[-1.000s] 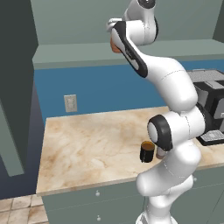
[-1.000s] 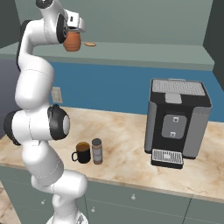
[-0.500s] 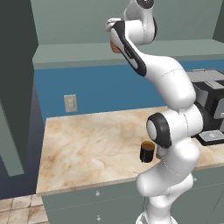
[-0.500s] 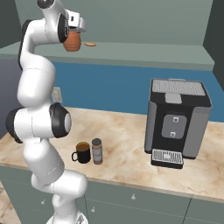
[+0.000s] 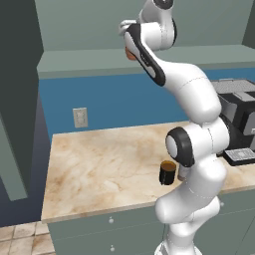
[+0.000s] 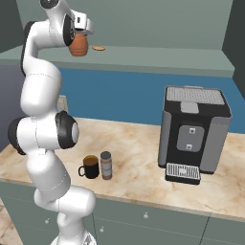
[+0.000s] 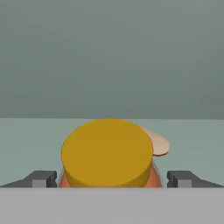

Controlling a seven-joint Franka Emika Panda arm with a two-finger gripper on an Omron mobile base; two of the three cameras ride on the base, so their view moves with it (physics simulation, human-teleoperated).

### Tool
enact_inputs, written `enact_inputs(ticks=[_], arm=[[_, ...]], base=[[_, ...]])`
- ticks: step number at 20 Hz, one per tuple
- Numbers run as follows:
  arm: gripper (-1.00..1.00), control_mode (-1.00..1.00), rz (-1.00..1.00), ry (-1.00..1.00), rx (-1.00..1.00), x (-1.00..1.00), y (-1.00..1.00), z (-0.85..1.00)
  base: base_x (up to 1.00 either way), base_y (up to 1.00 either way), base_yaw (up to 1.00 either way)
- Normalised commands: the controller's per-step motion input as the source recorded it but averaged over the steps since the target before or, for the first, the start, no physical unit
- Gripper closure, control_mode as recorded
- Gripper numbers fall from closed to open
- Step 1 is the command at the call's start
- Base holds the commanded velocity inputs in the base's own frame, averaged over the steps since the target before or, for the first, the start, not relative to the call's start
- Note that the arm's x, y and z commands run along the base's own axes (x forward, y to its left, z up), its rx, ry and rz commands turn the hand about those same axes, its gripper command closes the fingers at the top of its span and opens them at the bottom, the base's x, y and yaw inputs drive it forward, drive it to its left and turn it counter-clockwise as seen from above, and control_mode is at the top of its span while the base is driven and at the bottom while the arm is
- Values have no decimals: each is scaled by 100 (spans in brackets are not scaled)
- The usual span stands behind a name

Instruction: Pick the cinnamon and honey bottle from the cabinet and place them next to the mug.

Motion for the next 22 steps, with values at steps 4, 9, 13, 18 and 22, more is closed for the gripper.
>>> enact_inputs(ticks=[4, 9, 13, 18, 22], arm=[[-100, -100, 0, 0, 0, 0, 0, 0], [100, -100, 0, 0, 0, 0, 0, 0], [100, -100, 0, 0, 0, 0, 0, 0], [100, -100, 0, 0, 0, -19, 0, 0], [100, -100, 0, 0, 0, -40, 0, 0]], base=[[0, 0, 0], [0, 0, 0], [0, 0, 0], [0, 0, 0], [0, 0, 0]])
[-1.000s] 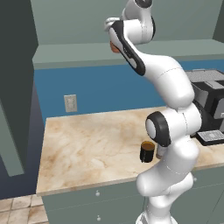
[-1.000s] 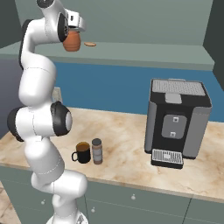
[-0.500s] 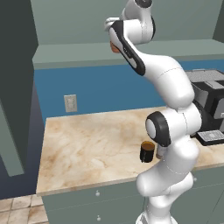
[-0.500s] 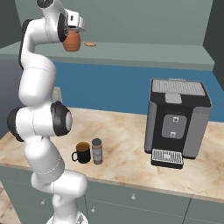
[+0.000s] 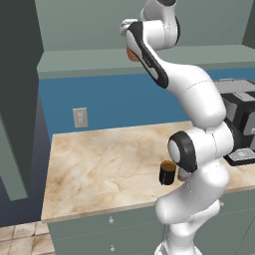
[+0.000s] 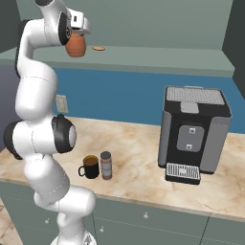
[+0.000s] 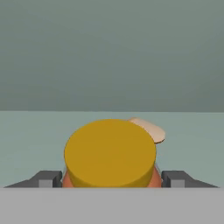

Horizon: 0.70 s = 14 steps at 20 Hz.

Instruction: Pick the cinnamon and honey bottle from the cabinet and place them next to the mug.

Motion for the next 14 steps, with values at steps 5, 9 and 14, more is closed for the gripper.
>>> enact_inputs(ticks=[5, 9, 14], arm=[[100, -100, 0, -2, 0, -57, 0, 0], [100, -100, 2, 0, 0, -58, 0, 0], [100, -100, 3, 0, 0, -55, 0, 0]], base=[[0, 0, 0], [0, 0, 0], [0, 0, 0]])
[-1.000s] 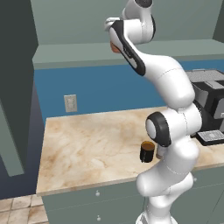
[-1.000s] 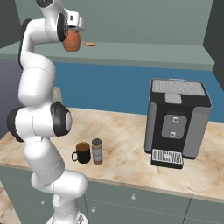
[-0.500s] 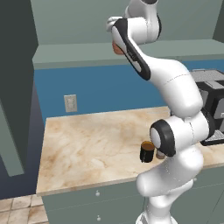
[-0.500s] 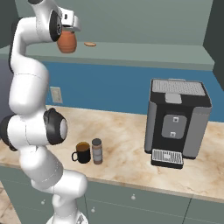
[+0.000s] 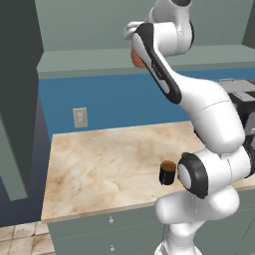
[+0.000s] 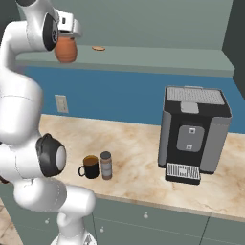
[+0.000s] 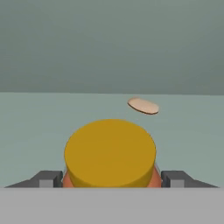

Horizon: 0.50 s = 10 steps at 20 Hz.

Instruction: Pick the cinnamon and honey bottle from the cabinet and place them next to the mug.

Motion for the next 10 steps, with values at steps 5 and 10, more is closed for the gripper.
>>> enact_inputs(ticks=[5, 10], arm=[[100, -100, 1, 0, 0, -57, 0, 0], [100, -100, 0, -1, 0, -64, 0, 0]], base=[[0, 0, 0], [0, 0, 0]])
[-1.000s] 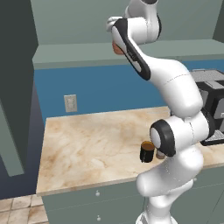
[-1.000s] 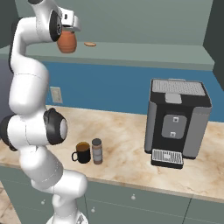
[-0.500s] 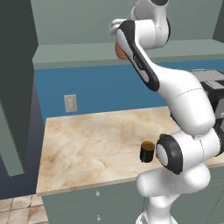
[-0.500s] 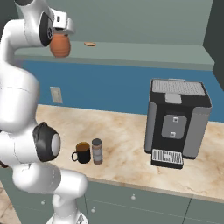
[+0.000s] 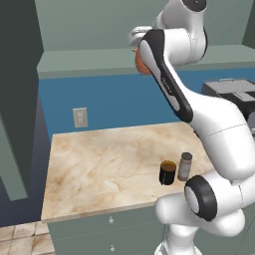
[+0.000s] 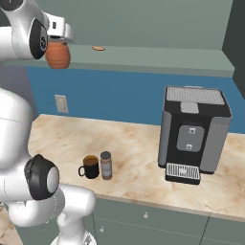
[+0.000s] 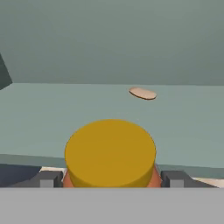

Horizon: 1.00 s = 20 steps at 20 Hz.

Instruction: Pick the cinnamon and honey bottle from the cabinet and place them next to the mug.

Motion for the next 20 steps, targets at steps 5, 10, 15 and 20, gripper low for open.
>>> enact_inputs(ticks=[5, 10, 15, 20], arm=[[100, -100, 0, 0, 0, -68, 0, 0], [100, -100, 0, 0, 0, -77, 3, -4], [100, -100, 0, 0, 0, -68, 14, -12], [100, -100, 0, 4, -1, -36, 28, -48]], base=[[0, 0, 0], [0, 0, 0], [0, 0, 0], [0, 0, 0]])
